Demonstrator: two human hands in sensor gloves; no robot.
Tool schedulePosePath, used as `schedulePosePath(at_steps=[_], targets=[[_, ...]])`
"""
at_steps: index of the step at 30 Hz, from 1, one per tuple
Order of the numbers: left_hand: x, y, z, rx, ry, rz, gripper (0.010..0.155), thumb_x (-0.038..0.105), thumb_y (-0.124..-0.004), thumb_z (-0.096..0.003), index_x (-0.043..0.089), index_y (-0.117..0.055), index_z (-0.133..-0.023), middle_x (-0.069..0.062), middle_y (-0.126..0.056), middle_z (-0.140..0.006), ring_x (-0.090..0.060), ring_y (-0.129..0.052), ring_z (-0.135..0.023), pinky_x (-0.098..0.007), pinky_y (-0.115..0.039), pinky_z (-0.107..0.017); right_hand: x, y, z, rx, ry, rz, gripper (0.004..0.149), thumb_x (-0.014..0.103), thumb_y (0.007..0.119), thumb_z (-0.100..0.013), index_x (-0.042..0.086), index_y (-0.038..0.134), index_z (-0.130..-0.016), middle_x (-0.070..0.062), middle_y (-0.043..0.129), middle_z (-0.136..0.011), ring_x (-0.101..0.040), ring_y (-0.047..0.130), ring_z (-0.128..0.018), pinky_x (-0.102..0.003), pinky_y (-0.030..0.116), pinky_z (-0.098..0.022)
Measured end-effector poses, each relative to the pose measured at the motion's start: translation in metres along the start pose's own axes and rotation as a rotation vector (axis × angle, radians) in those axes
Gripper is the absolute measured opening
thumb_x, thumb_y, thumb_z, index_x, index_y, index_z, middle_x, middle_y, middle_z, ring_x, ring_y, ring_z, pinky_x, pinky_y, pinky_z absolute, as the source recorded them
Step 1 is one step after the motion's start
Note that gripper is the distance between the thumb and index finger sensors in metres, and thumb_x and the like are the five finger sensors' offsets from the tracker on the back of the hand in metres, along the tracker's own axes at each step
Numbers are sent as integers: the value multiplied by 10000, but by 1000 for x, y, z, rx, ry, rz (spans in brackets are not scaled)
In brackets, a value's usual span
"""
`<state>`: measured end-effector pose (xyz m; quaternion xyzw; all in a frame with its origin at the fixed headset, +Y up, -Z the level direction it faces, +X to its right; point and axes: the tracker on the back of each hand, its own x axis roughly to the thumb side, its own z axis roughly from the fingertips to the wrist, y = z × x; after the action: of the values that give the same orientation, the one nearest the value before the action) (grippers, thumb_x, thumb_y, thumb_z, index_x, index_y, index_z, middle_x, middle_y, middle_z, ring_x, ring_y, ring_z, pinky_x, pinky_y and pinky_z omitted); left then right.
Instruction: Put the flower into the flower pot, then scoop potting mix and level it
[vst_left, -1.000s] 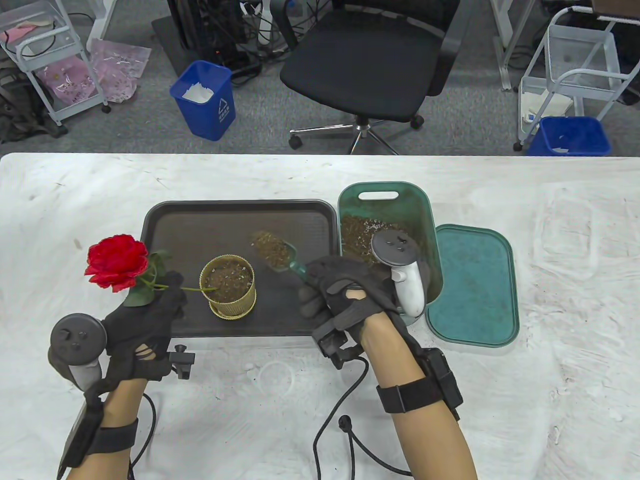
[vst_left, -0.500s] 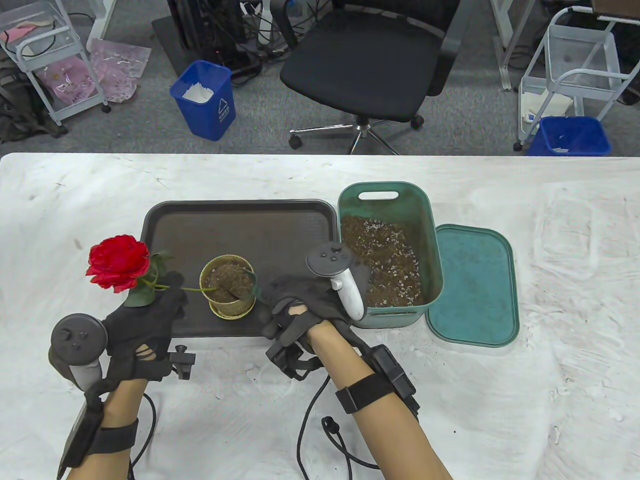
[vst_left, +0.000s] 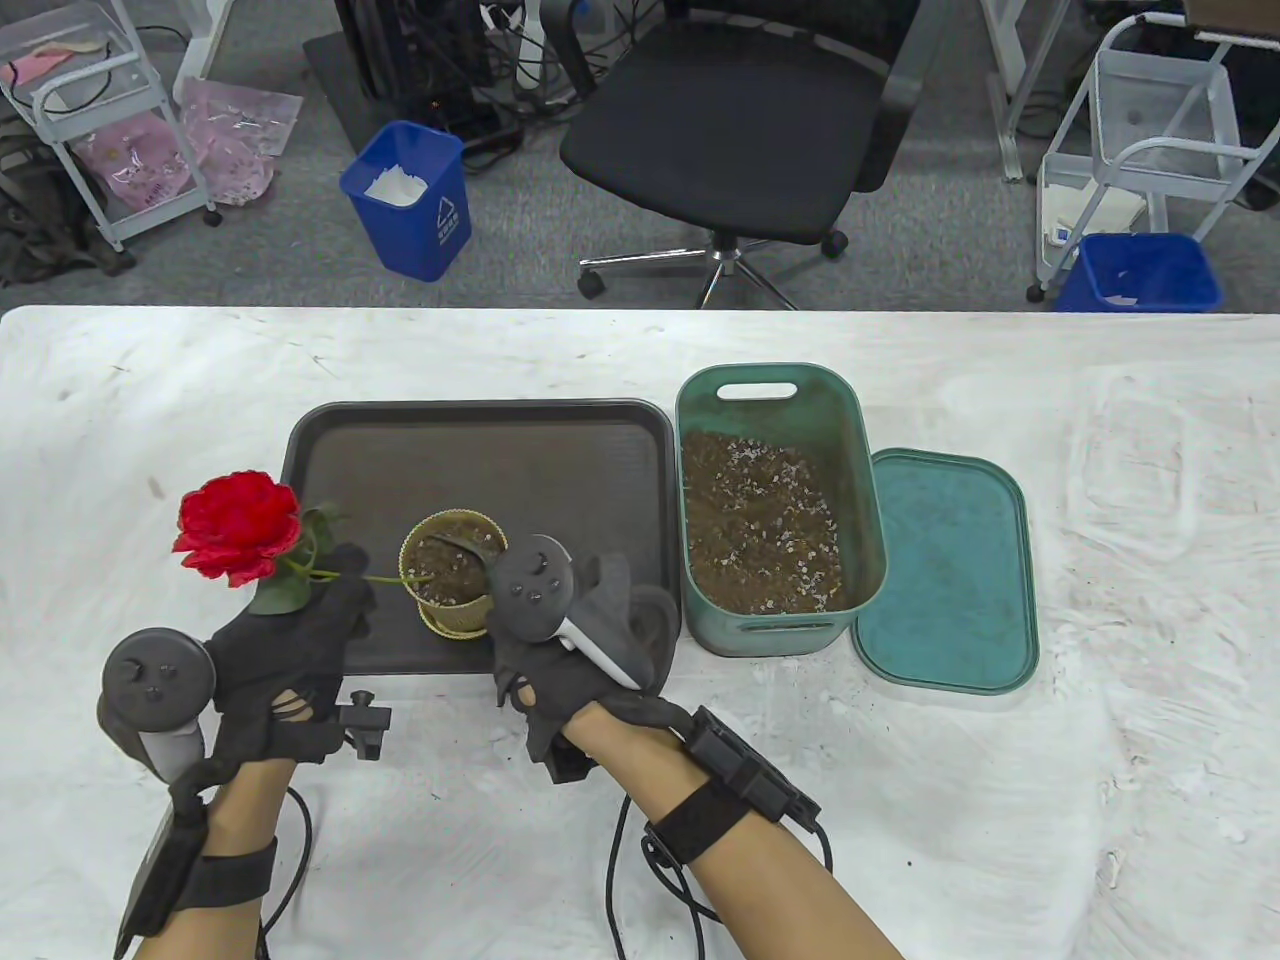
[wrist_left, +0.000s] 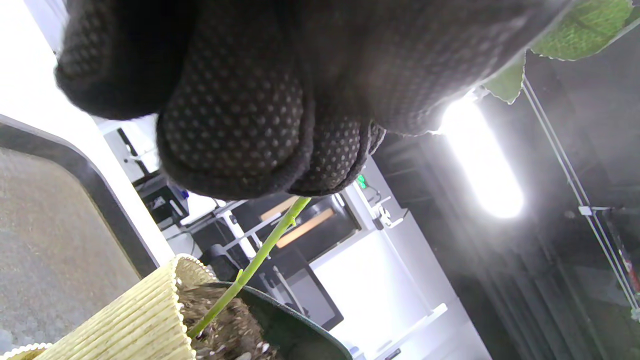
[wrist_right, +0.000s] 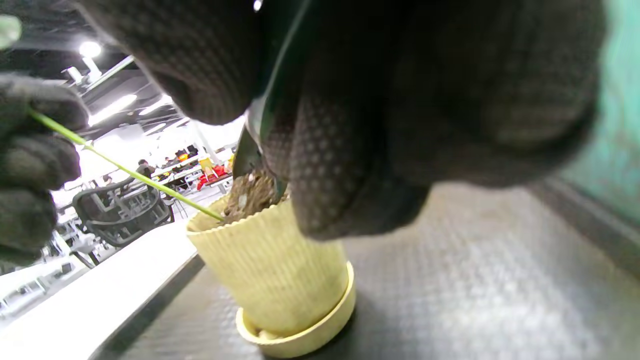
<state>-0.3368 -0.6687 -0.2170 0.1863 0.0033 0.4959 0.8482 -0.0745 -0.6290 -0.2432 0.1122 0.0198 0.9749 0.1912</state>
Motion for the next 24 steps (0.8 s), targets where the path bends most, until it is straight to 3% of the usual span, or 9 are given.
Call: schedulePosePath(at_steps=[4,11,19,24], targets=[[0,0,0,0,-1,-2,433,448,-896,-390,244,-962,-766,42,-1074,-578,-173,-1118,-301,-358,-940,-311,4,-5,5,-86,-48,107,530,326,837,-394,57,756,-844,-129,1004,-593,-277,1094,-259,-392,963,-125],[0,0,0,0,-3,-3,432,447,-897,-388,245,-962,-765,42,-1075,-577,-174,-1118,-301,-359,-940,-309,-17,-35,12,-137,-3,45,528,325,832,-394,55,759,-842,-130,1004,-589,-277,1094,-254,-394,962,-122],[1,-1,2,2,-7,-9,433,447,-896,-389,245,-961,-767,40,-1074,-578,-173,-1118,-301,-358,-940,-310,-91,-117,5,-251,226,-63,527,324,831,-395,45,764,-837,-139,1008,-576,-275,1094,-233,-387,961,-105],[1,-1,2,9,-5,-16,434,448,-895,-389,243,-962,-766,42,-1074,-577,-173,-1118,-301,-358,-940,-312,-143,-143,-16,-228,423,-102,522,330,827,-402,37,775,-830,-148,1014,-559,-272,1093,-208,-379,958,-83]])
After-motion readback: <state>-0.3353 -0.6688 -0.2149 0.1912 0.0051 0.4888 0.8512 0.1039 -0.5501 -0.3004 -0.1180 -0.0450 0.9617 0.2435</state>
